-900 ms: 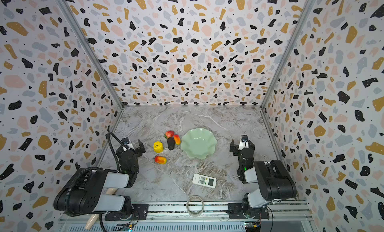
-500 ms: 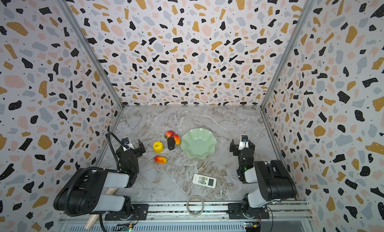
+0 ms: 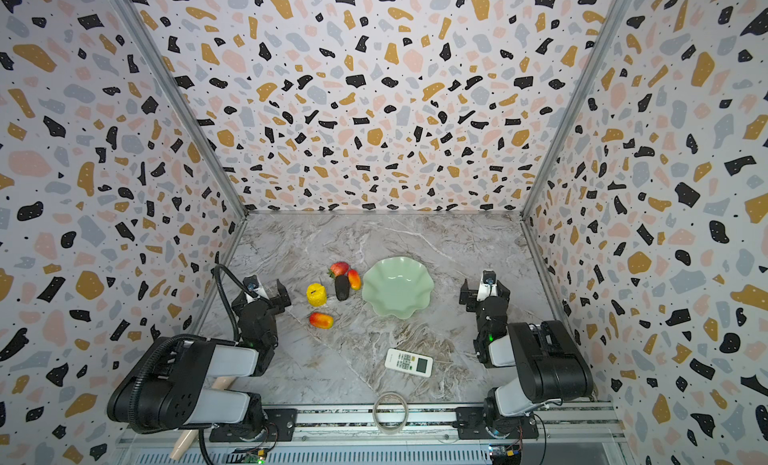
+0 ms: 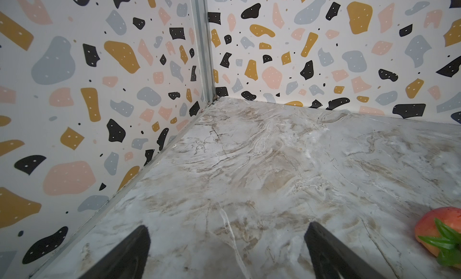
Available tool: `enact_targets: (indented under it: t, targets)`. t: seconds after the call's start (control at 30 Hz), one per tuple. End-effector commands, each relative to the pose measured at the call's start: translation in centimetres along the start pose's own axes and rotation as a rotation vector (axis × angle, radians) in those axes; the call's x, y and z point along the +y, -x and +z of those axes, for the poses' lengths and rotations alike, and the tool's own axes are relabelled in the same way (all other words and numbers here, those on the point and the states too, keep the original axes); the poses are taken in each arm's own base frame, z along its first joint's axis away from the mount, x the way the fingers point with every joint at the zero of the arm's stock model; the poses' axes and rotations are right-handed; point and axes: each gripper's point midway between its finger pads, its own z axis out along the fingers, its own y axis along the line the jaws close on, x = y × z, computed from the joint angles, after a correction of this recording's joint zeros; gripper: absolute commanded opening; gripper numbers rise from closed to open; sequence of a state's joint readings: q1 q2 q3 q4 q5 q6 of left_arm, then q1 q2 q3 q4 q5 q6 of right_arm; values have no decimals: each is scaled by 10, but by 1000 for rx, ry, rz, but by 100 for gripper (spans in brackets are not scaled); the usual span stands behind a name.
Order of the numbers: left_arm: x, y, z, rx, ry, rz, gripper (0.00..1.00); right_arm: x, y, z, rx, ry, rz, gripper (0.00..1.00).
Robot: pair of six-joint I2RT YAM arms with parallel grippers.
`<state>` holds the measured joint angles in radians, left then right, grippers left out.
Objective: Place and organize the fake fruits in the fruit bowl
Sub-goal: 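Raise the right arm and swing it toward the fruit cluster, then lower the right gripper onto the yellow lemon and close it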
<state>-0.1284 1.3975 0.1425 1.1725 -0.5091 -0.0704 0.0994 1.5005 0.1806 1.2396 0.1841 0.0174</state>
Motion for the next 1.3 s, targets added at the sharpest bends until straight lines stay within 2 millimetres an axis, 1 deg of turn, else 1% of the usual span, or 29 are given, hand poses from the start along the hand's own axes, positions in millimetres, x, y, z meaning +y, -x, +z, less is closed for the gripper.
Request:
enact_targets:
  t: [0.0, 0.03, 0.1, 0.13, 0.17, 0.2, 0.27, 0.37, 0.47, 0.53, 0.57, 0.6, 0.63, 0.7, 0.73, 0.83, 0.93, 1.0, 1.1, 1.2, 1.27]
  targets:
    - [2, 35, 1, -71, 44, -30, 100, -6, 31, 1, -54, -53, 9, 99]
    - [0, 43, 3, -32, 56, -11, 100, -9, 43, 2, -43, -79, 7, 99]
    - [-5, 63, 7, 31, 58, -44, 100, -6, 70, 3, -20, -71, 10, 99]
    - [-10, 74, 6, 52, 40, -57, 100, -1, 86, 3, -13, -43, 10, 99]
    - [-15, 83, 4, 83, 22, -58, 100, 9, 103, 3, -10, 5, -2, 99]
    - [-19, 91, 2, 108, 1, -55, 100, 21, 116, 2, -10, 59, -15, 99]
    - [-30, 104, -3, 180, -68, -15, 99, 51, 140, 0, -6, 180, -33, 99]
    - [-40, 122, -15, 252, -144, 23, 100, 104, 156, 2, 59, 363, -69, 99]
    - [-52, 142, -29, 293, -246, 55, 100, 171, 154, 7, 184, 531, -158, 99]
    - [-52, 154, -38, 325, -276, 100, 100, 222, 150, 5, 256, 634, -230, 99]
    - [-51, 159, -41, 332, -278, 116, 100, 244, 147, 1, 280, 685, -266, 99]
    - [-49, 165, -45, 333, -281, 133, 100, 269, 147, -5, 291, 740, -300, 99]
    - [-49, 170, -48, 330, -291, 146, 100, 294, 143, -11, 303, 795, -335, 99]
    - [-50, 177, -53, 324, -319, 153, 100, 336, 137, -26, 319, 896, -373, 99]
    - [-55, 179, -57, 324, -350, 153, 100, 357, 132, -33, 333, 934, -377, 99]
    - [-66, 182, -65, 342, -431, 157, 100, 412, 116, -57, 381, 1030, -400, 99]
    - [-69, 179, -67, 334, -457, 171, 100, 452, 102, -72, 396, 1086, -427, 99]
    - [-67, 173, -64, 333, -448, 195, 100, 469, 94, -72, 409, 1099, -428, 99]
    - [-70, 161, -62, 352, -465, 224, 100, 488, 83, -67, 442, 1110, -419, 99]
    - [-80, 153, -62, 355, -550, 178, 99, 504, 75, -63, 460, 1113, -414, 99]
    - [-79, 149, -62, 359, -561, 166, 100, 512, 69, -61, 473, 1116, -412, 99]
